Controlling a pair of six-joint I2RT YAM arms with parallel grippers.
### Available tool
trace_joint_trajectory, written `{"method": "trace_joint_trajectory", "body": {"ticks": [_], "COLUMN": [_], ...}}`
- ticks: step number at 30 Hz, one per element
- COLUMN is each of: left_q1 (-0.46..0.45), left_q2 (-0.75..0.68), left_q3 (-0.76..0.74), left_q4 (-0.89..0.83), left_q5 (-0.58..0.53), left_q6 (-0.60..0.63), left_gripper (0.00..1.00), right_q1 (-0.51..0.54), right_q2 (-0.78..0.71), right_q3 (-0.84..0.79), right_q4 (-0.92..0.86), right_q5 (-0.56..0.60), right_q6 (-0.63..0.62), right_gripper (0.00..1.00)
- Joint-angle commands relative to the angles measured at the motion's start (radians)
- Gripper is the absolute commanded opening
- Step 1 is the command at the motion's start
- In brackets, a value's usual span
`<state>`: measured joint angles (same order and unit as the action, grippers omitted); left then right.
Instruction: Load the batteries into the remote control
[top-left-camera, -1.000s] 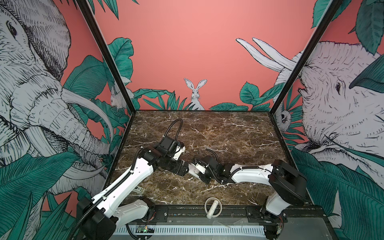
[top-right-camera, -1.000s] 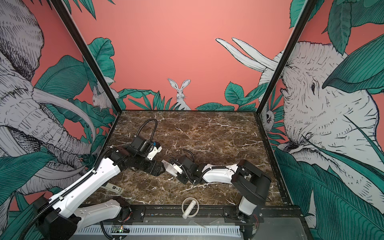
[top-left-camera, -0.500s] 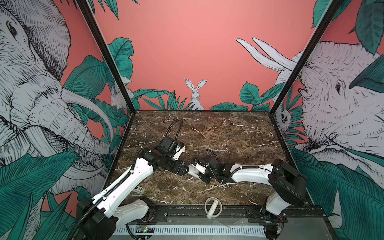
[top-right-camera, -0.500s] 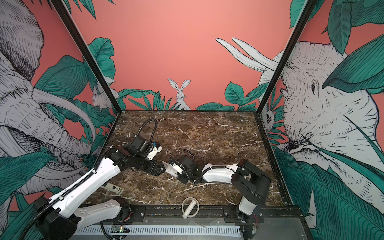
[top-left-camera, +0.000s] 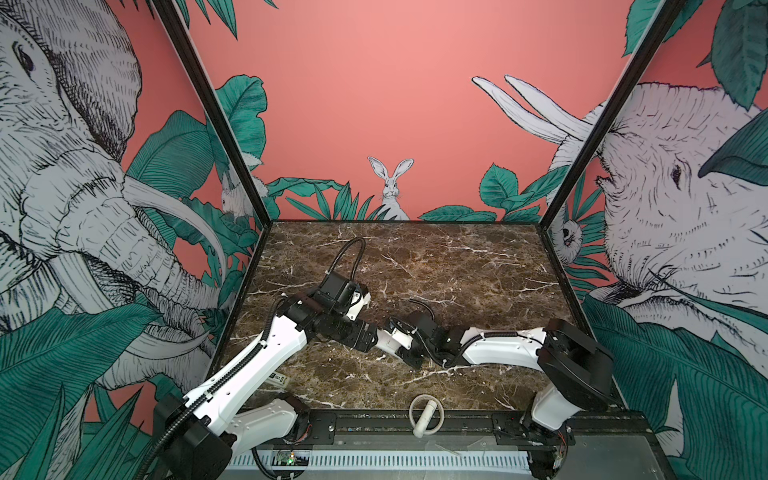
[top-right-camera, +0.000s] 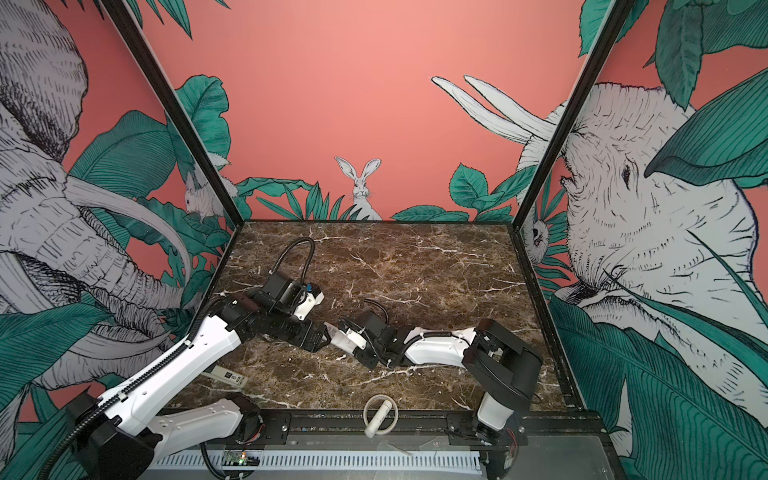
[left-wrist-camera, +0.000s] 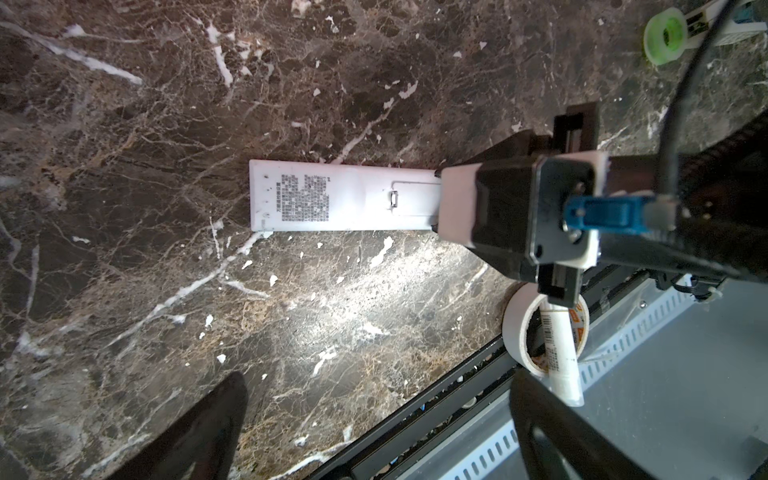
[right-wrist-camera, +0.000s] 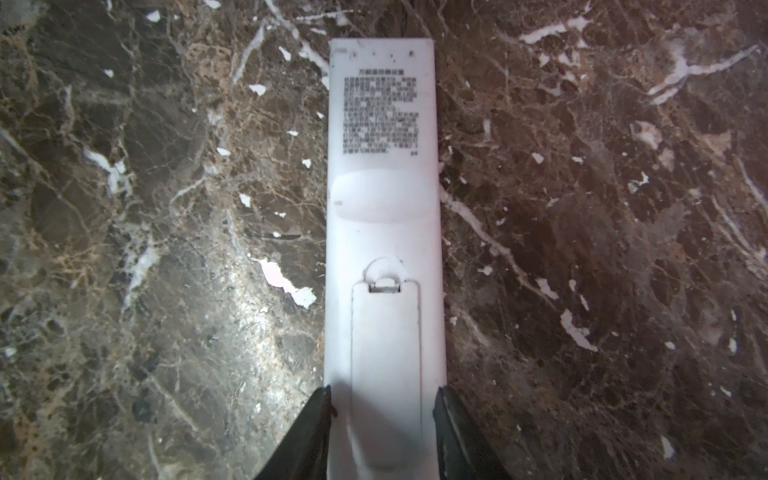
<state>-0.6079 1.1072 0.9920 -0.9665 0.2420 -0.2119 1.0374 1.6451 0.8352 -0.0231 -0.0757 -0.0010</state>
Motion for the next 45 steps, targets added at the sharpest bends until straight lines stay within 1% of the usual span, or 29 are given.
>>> {"method": "trace_joint_trajectory", "body": {"ticks": [1, 3, 4, 6, 8, 12, 16, 21, 27, 29, 31, 37, 40, 42, 45], "left_q1": [0.004, 0.005, 0.005, 0.005, 0.004, 0.005, 0.004, 0.005, 0.005, 0.005, 0.005, 0.011, 0.019, 0.022, 0.025], "left_q2": [-0.013, -0.015, -0.014, -0.016, -0.020, -0.031, -0.030, -0.030, -0.025, -0.021, -0.018, -0.031, -0.034, -0.040, -0.045], "left_q3": [-0.015, -0.014, -0.014, -0.014, -0.015, -0.017, -0.018, -0.019, -0.023, -0.022, -0.024, -0.039, -0.045, -0.051, -0.050], "left_q4": [-0.001, -0.001, -0.001, 0.001, 0.002, 0.006, 0.006, 0.015, 0.028, 0.035, 0.042, 0.065, 0.073, 0.081, 0.078], "left_q5": [-0.012, -0.013, -0.014, -0.022, -0.035, -0.049, -0.050, -0.049, -0.049, -0.051, -0.067, -0.180, -0.193, -0.191, -0.193], "left_q6": [0.003, 0.004, 0.004, 0.003, 0.000, 0.000, 0.000, 0.001, 0.002, 0.000, -0.004, -0.044, -0.057, -0.060, -0.060], "left_gripper": [0.99, 0.99, 0.99, 0.99, 0.99, 0.99, 0.99, 0.99, 0.99, 0.99, 0.99, 0.99, 0.99, 0.99, 0.99], "right_q1": [-0.006, -0.006, -0.008, -0.014, -0.027, -0.037, -0.039, -0.041, -0.033, -0.030, -0.031, -0.024, -0.015, -0.009, -0.001], "right_q2": [-0.037, -0.037, -0.073, -0.080, -0.075, -0.053, 0.016, 0.072, 0.103, 0.095, 0.076, 0.030, 0.034, 0.044, 0.066], "right_q3": [0.031, 0.042, 0.050, 0.064, 0.082, 0.114, 0.139, 0.145, 0.136, 0.134, 0.127, 0.102, 0.101, 0.103, 0.111], "right_q4": [-0.033, -0.044, -0.050, -0.052, -0.061, -0.079, -0.092, -0.098, -0.129, -0.141, -0.144, -0.139, -0.150, -0.156, -0.162], "right_q5": [-0.031, -0.039, -0.041, -0.047, -0.055, -0.070, -0.071, -0.072, -0.067, -0.056, -0.046, -0.054, -0.055, -0.042, -0.018], "right_q6": [-0.005, -0.001, 0.002, 0.011, 0.029, 0.041, 0.052, 0.073, 0.093, 0.091, 0.097, 0.091, 0.083, 0.080, 0.078], "right_gripper": [0.46, 0.48, 0.49, 0.47, 0.38, 0.23, 0.15, 0.12, 0.13, 0.16, 0.25, 0.61, 0.71, 0.74, 0.75]}}
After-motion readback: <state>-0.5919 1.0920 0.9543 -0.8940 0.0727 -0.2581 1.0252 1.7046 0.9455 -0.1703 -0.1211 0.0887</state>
